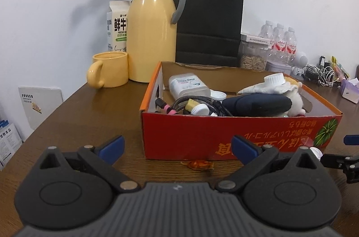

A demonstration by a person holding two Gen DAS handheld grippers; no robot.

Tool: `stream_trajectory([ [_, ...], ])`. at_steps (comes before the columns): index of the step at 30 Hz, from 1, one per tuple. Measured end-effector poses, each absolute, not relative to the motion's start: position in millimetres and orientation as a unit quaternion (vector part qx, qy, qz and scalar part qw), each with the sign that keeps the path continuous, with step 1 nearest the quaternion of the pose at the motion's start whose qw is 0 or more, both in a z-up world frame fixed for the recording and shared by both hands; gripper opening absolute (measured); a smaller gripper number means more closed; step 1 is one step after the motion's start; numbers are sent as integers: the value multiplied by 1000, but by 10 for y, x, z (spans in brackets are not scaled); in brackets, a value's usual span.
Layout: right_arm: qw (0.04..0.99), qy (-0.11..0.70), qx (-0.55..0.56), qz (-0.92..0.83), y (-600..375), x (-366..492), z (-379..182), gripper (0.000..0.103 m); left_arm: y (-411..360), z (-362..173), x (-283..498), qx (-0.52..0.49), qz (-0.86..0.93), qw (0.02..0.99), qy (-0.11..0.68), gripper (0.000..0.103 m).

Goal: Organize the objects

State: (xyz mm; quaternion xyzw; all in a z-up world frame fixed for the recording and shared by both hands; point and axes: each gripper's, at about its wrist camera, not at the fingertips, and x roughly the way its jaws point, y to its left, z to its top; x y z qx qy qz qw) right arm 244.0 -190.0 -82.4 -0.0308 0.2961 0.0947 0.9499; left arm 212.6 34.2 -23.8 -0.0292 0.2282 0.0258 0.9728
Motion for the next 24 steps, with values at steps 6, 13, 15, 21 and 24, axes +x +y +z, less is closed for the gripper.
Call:
stream_trajectory([
  [6,946,313,-16,84,-1932,2511,-876,93,336,-248,2115,-31,21,973,229,103],
  [13,941,329,1,79,-1966,2592,-911,87,339,-258,2130,-36,18,972,232,103],
  [15,941,328,-2,86,-1929,2591,-908,83,337,-262,2134,-36,17,972,233,103],
  [21,942,316,-15,111,-1826,2550,-883,32,328,-290,2157,-33,19,970,240,103],
  [24,942,312,-19,122,-1797,2528,-871,27,320,-310,2178,-31,20,969,246,103],
])
